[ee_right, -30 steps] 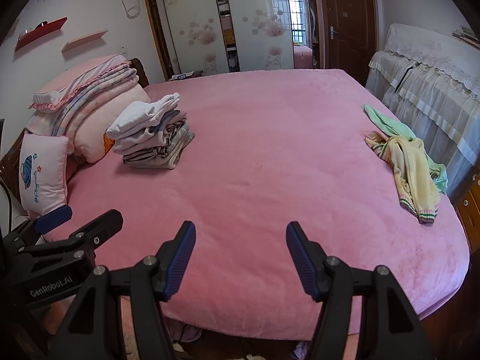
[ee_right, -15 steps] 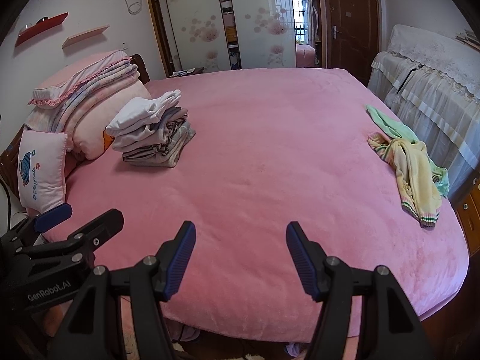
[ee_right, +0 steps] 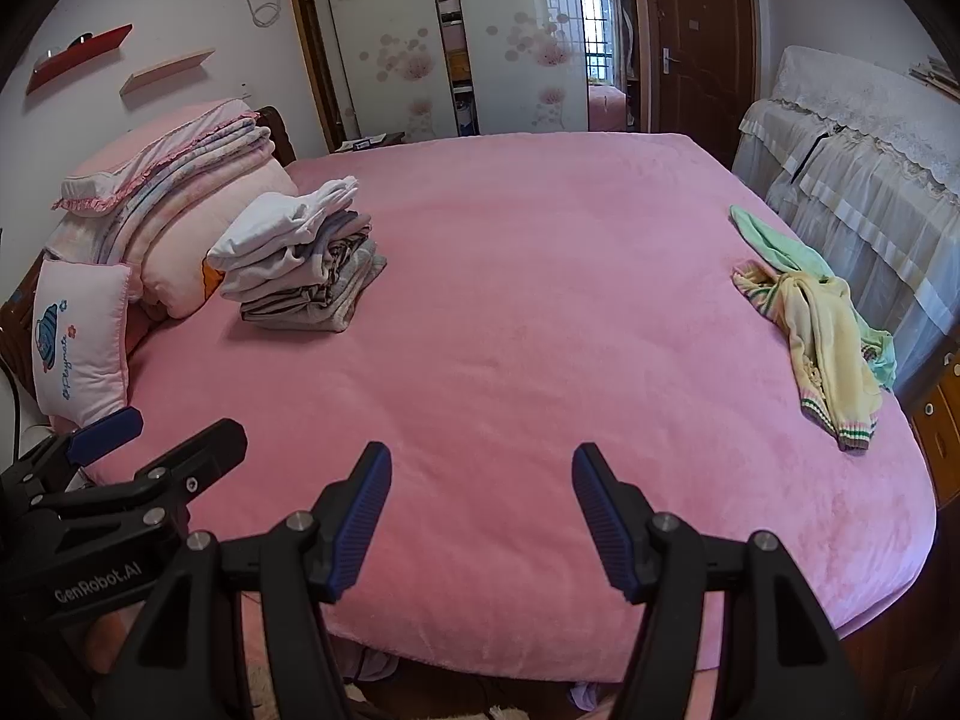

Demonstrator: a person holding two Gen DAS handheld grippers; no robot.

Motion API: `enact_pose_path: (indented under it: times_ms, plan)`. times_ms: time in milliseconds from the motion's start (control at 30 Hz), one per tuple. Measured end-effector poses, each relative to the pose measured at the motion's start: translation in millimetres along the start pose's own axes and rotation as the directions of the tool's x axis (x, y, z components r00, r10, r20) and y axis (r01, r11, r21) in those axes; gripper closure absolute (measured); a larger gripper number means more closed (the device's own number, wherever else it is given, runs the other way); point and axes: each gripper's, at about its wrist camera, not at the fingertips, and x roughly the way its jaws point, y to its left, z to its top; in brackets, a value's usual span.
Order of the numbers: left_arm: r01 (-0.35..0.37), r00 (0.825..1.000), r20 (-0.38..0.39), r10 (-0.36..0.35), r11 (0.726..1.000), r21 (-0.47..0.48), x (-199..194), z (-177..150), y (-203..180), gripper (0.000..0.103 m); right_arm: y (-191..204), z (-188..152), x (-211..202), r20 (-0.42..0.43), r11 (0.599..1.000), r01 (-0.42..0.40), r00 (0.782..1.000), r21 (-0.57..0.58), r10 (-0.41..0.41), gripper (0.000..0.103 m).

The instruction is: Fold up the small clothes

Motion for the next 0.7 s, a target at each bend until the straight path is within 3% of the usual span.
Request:
enact_pose_path:
  times_ms: [700]
  plan:
    - [-0.006,1.000,-0.010,0.006,1.000,0.002,2.3,-2.9,1.9,0.000,-1.1,0.0,1.3,0.000,1.000,0.001,1.000,-0.001,-0.001,0.040]
